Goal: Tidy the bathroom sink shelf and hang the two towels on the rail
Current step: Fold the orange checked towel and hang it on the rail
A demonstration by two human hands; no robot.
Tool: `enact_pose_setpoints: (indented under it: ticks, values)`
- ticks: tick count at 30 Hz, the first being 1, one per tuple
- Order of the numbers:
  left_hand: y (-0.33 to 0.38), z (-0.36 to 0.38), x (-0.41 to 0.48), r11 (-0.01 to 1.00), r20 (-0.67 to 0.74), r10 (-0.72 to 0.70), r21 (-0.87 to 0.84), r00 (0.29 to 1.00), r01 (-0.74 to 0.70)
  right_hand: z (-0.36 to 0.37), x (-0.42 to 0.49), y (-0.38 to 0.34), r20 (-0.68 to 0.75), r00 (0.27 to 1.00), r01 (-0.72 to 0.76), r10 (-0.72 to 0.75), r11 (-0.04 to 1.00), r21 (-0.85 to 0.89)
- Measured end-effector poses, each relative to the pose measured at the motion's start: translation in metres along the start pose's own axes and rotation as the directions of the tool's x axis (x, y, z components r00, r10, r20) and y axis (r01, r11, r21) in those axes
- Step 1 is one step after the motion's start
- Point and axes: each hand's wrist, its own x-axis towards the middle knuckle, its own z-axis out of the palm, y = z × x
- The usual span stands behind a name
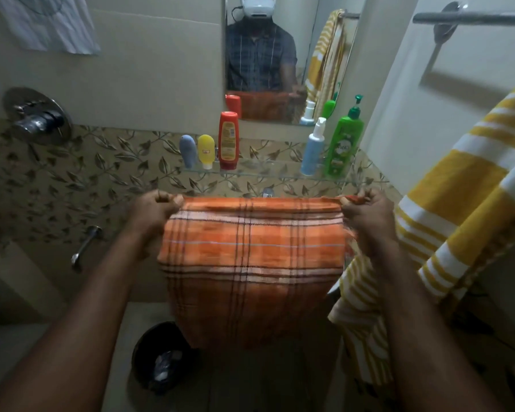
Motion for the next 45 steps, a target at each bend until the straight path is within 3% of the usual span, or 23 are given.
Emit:
enact_pose_setpoints:
  ticks: [1,3,6,8,13,19,26,33,45]
  values:
    - [-0.004,0.009,0.003,0.996,-0.109,-0.026,0.082,0.994,0.035,0.006,0.002,0.011,-0.127,0.992,-0.023,0.013,0.997,-0.079]
    - [-0.006,0.026,-0.001,0.991,-0.26,-0.03,0.115,0.965,0.062,0.017,0.002,0.027,-0.256,0.963,-0.101,0.079,0.992,-0.073]
    - [-0.014,0.038,-0.009,0.994,-0.335,-0.06,0.064,0.94,0.086,0.022,-0.01,0.041,-0.439,0.891,-0.193,0.117,0.972,-0.133]
    - [-0.022,0.046,-0.017,0.997,-0.335,-0.074,-0.01,0.939,0.074,0.034,-0.025,0.043,-0.501,0.861,-0.146,0.084,0.986,-0.086]
    - [-0.012,0.103,-0.069,0.996,-0.237,0.06,-0.055,0.97,-0.075,0.073,-0.062,0.041,-0.447,0.894,-0.011,-0.018,0.998,-0.063]
    - [-0.008,0.138,-0.101,0.968,-0.229,0.243,0.12,0.943,-0.221,0.102,-0.092,0.036,-0.388,0.911,0.106,-0.144,0.987,-0.117]
    - [-0.008,0.151,-0.111,0.978,-0.294,0.209,0.079,0.933,-0.194,0.108,-0.107,0.036,-0.362,0.917,0.102,-0.169,0.975,-0.195]
    - [-0.01,0.157,-0.113,0.987,-0.268,0.147,-0.025,0.952,-0.16,0.107,-0.114,0.036,-0.356,0.914,0.115,-0.197,0.965,-0.237]
    - [-0.012,0.162,-0.122,0.981,-0.264,0.186,-0.001,0.946,-0.193,0.105,-0.119,0.036,-0.359,0.909,0.119,-0.211,0.958,-0.262]
